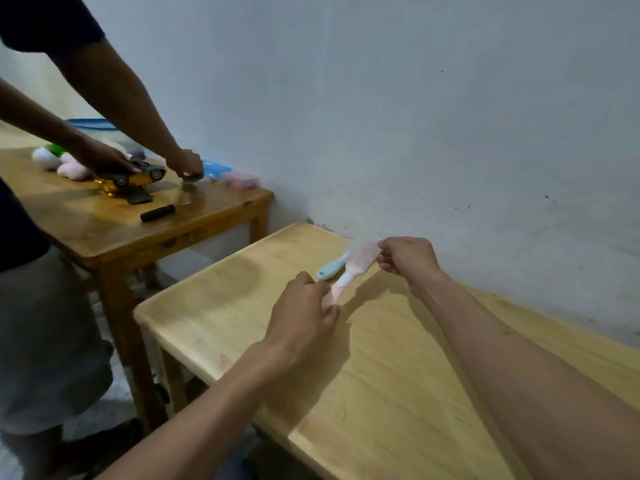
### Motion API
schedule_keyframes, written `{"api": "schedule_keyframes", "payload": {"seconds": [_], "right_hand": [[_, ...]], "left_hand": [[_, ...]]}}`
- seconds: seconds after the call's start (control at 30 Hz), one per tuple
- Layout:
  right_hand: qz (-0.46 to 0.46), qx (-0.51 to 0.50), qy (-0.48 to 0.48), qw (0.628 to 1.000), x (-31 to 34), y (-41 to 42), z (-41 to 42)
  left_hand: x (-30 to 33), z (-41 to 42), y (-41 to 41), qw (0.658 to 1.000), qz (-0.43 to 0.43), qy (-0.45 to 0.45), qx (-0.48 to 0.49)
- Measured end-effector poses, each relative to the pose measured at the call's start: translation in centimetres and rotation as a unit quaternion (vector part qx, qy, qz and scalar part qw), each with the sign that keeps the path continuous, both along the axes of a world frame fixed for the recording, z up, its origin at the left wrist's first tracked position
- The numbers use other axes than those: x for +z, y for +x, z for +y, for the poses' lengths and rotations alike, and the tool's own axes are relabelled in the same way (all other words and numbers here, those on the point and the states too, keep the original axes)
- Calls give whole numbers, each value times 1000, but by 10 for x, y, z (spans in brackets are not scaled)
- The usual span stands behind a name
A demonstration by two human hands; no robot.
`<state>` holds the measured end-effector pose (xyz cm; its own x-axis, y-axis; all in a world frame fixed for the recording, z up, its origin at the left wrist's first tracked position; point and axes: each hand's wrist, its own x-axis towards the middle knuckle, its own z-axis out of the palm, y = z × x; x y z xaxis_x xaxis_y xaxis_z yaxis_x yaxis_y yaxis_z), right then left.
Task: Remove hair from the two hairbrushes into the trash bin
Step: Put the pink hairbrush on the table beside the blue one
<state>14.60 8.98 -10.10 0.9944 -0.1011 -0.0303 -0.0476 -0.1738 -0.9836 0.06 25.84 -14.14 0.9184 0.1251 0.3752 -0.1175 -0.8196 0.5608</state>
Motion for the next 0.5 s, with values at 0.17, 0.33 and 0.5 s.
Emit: {"api": "schedule_keyframes", "payload": {"seconds": [0.17, 0.33, 0.5], "right_hand": [[19, -54, -48, 997, -10, 35, -25], [38, -80, -110, 990, -18, 58, -31], [24, -89, -135, 987, -28, 71, -29]], "left_hand": [[-6, -28, 44, 998, 45, 27, -47], [-11, -41, 71, 996, 54, 20, -62], [-12, -43, 84, 997, 34, 28, -62]]}}
